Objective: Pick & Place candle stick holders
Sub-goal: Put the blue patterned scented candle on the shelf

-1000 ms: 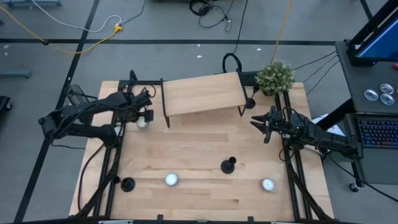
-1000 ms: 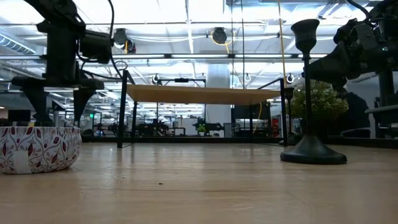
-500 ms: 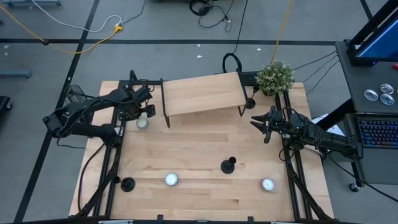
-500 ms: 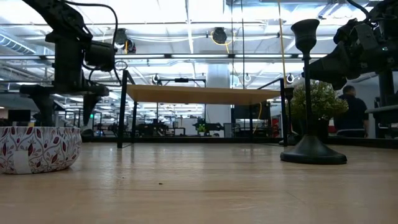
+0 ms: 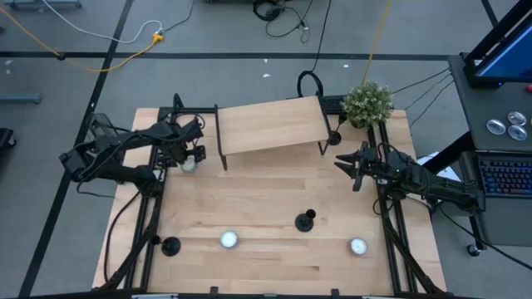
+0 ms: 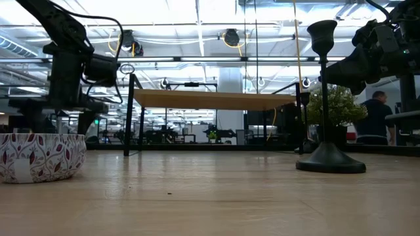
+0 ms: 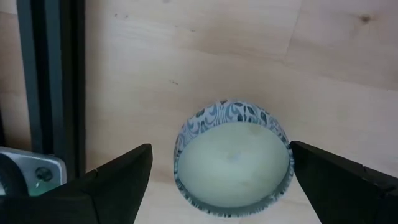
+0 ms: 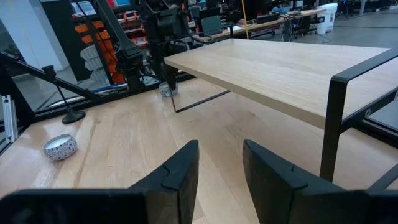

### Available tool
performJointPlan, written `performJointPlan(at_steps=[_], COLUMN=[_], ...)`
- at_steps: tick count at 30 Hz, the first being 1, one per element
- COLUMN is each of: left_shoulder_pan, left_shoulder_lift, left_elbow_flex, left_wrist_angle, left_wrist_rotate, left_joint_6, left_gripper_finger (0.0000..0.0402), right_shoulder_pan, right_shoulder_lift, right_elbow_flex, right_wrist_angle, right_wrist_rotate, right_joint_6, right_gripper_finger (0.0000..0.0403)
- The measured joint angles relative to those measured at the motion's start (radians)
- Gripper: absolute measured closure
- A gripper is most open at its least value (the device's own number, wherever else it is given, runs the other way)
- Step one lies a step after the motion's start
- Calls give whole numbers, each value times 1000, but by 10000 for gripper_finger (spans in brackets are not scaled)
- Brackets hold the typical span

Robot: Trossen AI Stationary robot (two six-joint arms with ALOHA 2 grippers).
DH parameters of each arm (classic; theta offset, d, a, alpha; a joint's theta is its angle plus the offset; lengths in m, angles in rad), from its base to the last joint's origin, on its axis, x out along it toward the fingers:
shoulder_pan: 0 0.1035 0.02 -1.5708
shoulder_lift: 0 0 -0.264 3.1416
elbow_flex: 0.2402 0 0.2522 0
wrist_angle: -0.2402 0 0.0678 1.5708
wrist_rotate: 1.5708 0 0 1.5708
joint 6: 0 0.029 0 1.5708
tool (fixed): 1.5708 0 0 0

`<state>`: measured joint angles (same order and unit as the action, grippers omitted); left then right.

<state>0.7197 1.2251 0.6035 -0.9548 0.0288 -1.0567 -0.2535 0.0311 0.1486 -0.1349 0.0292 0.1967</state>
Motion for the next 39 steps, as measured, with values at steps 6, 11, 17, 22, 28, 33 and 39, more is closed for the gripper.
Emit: performJointPlan(at_steps=[6, 11, 17, 22, 28, 33, 39], left_shoulder_pan=[0, 0, -1, -2, -2, -2, -2], left_shoulder_lift=[0, 0, 0, 0, 0, 0, 0], left_elbow_flex=[-21, -26, -26, -26, -26, -26, -26], left_wrist_angle=[21, 25, 26, 25, 25, 25, 26], left_wrist_rotate=[-1, -32, -53, -51, -30, -33, -34], left_joint_6=[-16, -16, -12, -20, -35, -45, -53], left_gripper_finger=[20, 21, 21, 20, 21, 21, 21], right_shoulder_pan=[0, 0, 0, 0, 0, 0, 0], right_shoulder_lift=[0, 0, 0, 0, 0, 0, 0], right_elbow_flex=[0, 0, 0, 0, 0, 0, 0], right_wrist_angle=[0, 0, 0, 0, 0, 0, 0], right_wrist_rotate=[0, 0, 0, 0, 0, 0, 0], right_joint_6=[0, 0, 0, 0, 0, 0, 0], right_gripper_finger=[287, 287, 287, 287, 287, 287, 287])
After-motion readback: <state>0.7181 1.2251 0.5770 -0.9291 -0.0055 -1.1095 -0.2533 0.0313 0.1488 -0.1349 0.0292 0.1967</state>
